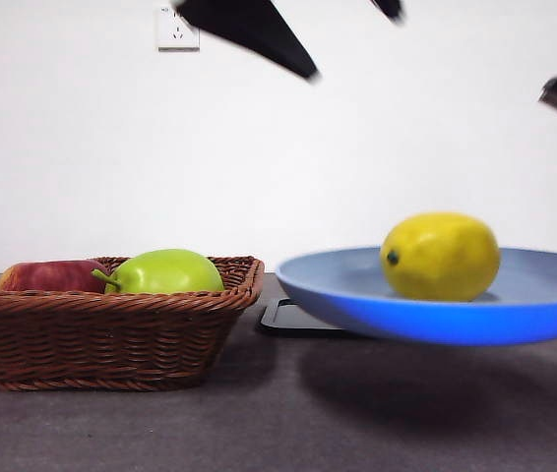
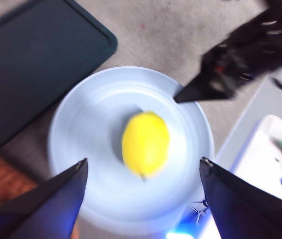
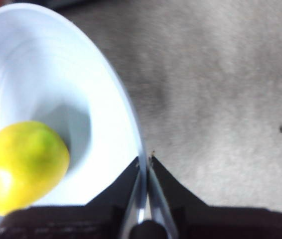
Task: Take the lemon from the basket,put the lemon in the plate,hand out the plate
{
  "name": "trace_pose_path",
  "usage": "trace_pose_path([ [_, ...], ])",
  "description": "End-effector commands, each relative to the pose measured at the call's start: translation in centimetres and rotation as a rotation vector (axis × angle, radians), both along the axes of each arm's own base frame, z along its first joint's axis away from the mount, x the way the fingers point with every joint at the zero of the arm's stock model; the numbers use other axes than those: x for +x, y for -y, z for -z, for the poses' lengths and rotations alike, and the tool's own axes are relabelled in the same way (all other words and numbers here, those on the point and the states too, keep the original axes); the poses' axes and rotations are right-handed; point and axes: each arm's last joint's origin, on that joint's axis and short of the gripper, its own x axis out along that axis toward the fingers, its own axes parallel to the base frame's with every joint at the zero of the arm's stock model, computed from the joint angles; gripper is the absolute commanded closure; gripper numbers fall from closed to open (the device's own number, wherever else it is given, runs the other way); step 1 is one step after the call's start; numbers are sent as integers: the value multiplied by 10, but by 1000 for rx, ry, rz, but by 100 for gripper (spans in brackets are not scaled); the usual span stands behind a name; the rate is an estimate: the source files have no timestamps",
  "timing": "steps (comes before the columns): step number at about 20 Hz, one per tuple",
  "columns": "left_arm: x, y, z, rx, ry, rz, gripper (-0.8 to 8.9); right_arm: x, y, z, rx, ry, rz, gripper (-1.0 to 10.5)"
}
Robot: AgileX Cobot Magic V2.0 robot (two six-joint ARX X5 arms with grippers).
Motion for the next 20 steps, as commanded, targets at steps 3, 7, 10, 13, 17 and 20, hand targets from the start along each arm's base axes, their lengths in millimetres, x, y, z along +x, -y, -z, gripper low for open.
trace_pose_path([
  [3,-27,-32,-41,-80,76,12,424,45,-6,-14,5,37,-4,944],
  [7,-49,-60,-63,-143,124,12,424,101,-5,-15,-13,59,-16,944],
  [10,-57,-71,-70,-164,140,11,424,142,-2,-9,-17,73,1,944],
  [13,-59,-74,-71,-161,138,11,424,176,2,1,-17,57,24,944],
  [17,-59,-74,-71,-160,138,10,424,202,7,18,-18,29,46,944],
  [20,-59,-74,-70,-159,137,11,424,207,11,26,-20,14,57,944],
])
